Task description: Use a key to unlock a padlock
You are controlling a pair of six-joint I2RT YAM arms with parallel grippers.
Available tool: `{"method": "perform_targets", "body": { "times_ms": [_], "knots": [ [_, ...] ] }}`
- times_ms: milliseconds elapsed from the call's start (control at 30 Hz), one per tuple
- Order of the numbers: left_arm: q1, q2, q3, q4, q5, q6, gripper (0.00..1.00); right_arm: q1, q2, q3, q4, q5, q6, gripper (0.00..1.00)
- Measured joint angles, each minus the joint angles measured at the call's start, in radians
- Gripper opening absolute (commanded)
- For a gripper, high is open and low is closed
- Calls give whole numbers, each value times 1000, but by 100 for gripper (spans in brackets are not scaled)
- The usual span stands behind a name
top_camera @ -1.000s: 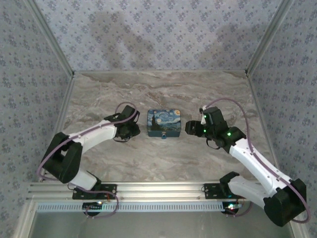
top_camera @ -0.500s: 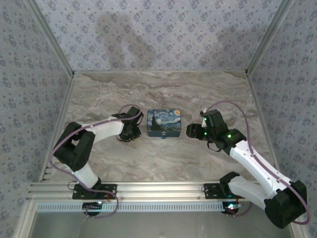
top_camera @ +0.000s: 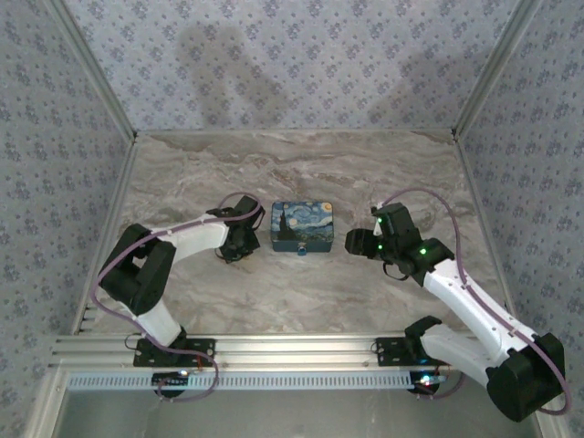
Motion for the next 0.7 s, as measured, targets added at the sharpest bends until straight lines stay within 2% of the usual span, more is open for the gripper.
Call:
{"method": "perform_targets", "body": {
  "times_ms": [133, 167, 333, 467, 700],
  "knots": [
    [0, -7, 0, 2, 8, 1, 2, -3, -5, -5, 0, 0, 5, 65],
    [-2, -10, 0, 2, 10, 3, 8, -3, -6, -6, 0, 0, 5, 65],
    [-6, -51, 0, -17, 21, 15, 26, -3, -8, -6, 7, 0, 7, 66],
    [-9, -74, 0, -21, 26, 18, 32, -3, -9, -17, 16, 0, 10, 66],
    [-43, -77, 0, -36, 26, 17, 34, -3, -18, -26, 16, 0, 10, 66]
  ]
}}
